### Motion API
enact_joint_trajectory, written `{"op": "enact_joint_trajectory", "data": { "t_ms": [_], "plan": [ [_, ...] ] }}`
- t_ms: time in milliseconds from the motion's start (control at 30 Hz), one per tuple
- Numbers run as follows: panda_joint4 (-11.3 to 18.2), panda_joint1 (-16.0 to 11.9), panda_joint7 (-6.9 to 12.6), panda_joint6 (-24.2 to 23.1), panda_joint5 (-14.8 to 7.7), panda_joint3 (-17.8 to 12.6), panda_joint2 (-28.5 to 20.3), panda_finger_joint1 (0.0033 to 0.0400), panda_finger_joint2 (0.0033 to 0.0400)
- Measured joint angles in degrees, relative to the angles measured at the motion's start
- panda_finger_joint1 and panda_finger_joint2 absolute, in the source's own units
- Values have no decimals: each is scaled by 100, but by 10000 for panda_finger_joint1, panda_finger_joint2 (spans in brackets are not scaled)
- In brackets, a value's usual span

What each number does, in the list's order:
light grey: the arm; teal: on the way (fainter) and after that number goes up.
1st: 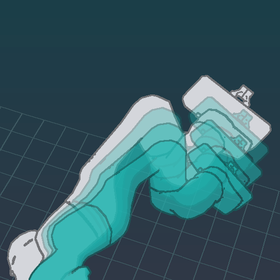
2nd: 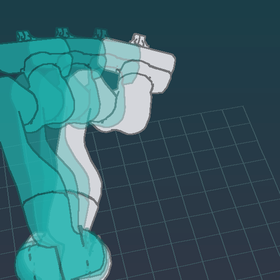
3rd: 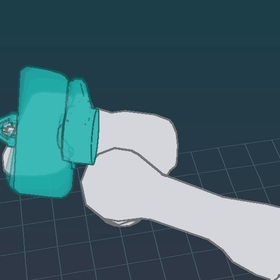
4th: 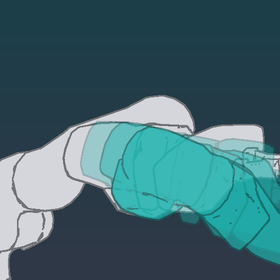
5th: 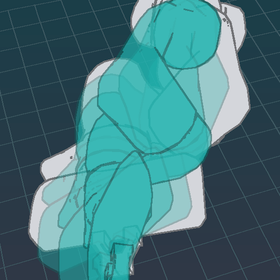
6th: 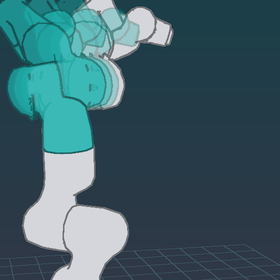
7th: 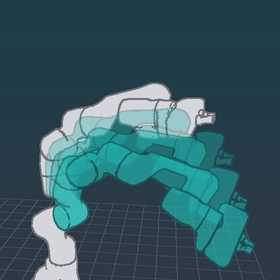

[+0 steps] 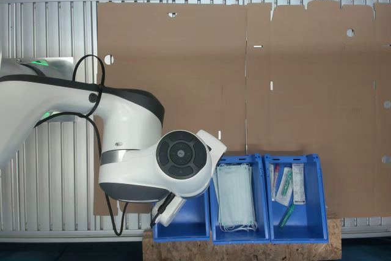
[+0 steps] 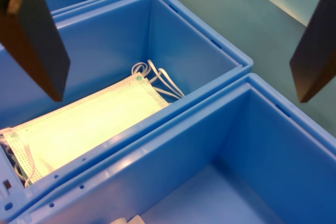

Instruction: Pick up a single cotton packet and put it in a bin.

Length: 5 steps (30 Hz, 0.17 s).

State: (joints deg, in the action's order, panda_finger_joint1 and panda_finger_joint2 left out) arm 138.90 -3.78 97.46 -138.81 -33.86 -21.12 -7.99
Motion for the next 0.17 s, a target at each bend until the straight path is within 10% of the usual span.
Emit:
{"op": "enact_joint_trajectory", "data": {
  "t_ms": [167],
  "plan": [
    [0,0,0,0,0,0,0,400,400]
  ]
}}
